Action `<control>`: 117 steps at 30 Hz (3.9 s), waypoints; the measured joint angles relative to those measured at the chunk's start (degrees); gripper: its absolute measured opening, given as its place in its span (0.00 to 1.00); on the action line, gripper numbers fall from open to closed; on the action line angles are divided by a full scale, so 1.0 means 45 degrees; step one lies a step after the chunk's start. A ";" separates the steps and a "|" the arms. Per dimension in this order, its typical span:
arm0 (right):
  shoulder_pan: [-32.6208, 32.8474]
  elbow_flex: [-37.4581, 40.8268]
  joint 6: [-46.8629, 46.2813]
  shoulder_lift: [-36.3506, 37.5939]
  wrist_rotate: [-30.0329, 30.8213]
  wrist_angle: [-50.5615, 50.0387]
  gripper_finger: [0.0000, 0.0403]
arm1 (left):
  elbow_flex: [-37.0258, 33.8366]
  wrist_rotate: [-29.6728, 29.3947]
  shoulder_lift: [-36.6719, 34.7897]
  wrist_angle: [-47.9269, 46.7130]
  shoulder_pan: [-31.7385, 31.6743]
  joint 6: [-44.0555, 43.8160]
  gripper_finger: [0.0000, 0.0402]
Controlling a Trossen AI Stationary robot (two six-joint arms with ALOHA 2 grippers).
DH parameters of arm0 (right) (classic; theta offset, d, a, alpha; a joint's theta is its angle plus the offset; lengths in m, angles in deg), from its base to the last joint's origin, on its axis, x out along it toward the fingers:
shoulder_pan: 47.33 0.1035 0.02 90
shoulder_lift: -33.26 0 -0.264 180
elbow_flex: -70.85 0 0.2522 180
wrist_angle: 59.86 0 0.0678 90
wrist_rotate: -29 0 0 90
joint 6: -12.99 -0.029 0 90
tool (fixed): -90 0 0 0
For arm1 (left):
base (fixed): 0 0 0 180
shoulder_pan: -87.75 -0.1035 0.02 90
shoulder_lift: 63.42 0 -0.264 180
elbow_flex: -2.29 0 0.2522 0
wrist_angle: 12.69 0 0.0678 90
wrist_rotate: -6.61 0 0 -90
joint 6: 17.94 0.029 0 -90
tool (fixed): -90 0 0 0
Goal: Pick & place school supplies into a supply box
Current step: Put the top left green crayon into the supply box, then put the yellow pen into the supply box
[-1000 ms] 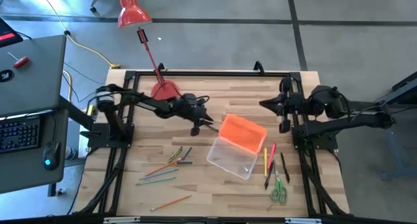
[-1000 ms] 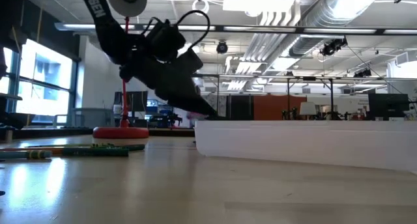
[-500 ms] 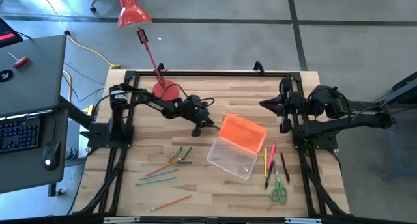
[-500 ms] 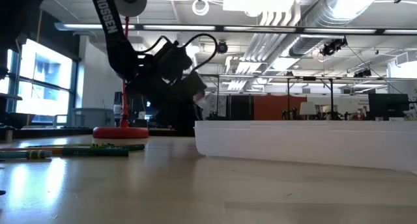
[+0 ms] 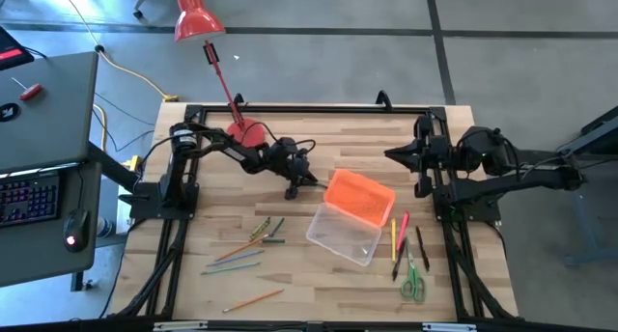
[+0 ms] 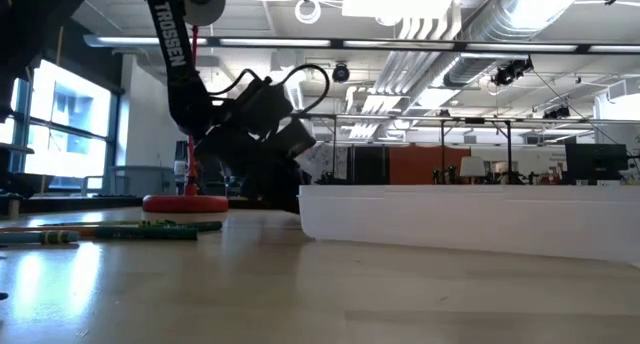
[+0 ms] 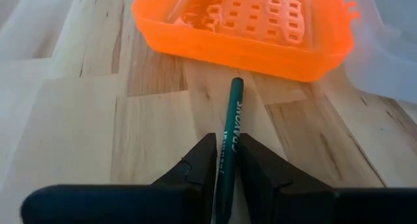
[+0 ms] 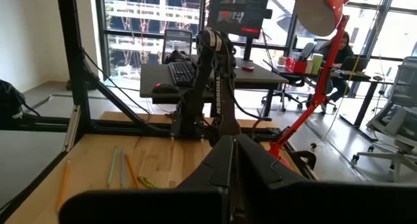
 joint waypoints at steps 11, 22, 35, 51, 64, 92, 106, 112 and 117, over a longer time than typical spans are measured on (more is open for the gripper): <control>-0.0005 0.0000 0.0000 0.0000 0.0000 -0.0005 0.00 | 0.0011 -0.0093 -0.0029 0.0237 0.0014 0.0429 0.07; 0.0000 0.0000 0.0000 0.0005 -0.0015 -0.0005 0.00 | -0.0049 -0.0744 -0.2504 -0.1205 0.0014 0.0471 0.11; 0.0000 0.0010 0.0199 -0.0015 -0.0015 0.0432 0.00 | -0.0034 0.1101 -0.3934 -0.1684 0.1589 -0.1261 0.12; 0.0000 0.0010 -0.2038 0.0000 -0.0355 0.1035 0.00 | 0.2021 -0.2520 -0.2879 -0.2002 0.4903 -0.1281 0.14; 0.0000 0.0010 -0.2573 -0.0005 -0.0018 0.1538 0.00 | 0.5243 -0.2471 0.0035 -0.4786 0.4933 -0.1361 0.14; -0.0010 0.0010 -0.1987 -0.0005 0.1426 0.2293 0.00 | 0.5768 -0.6063 0.0408 -0.6133 0.3721 -0.0787 0.38; -0.0010 0.0005 -0.1564 -0.0019 0.1438 0.2243 0.00 | 0.5796 -0.5862 0.0346 -0.7733 0.1744 -0.1164 0.30; -0.0010 0.0005 0.0541 -0.0024 0.1433 0.2152 0.00 | 0.5799 -0.6898 0.0195 -0.8730 0.1583 -0.1534 0.28; -0.0010 0.0000 0.1029 -0.0049 0.1597 0.1976 0.00 | 0.5743 -0.7771 -0.0061 -0.9055 0.1743 -0.3215 0.28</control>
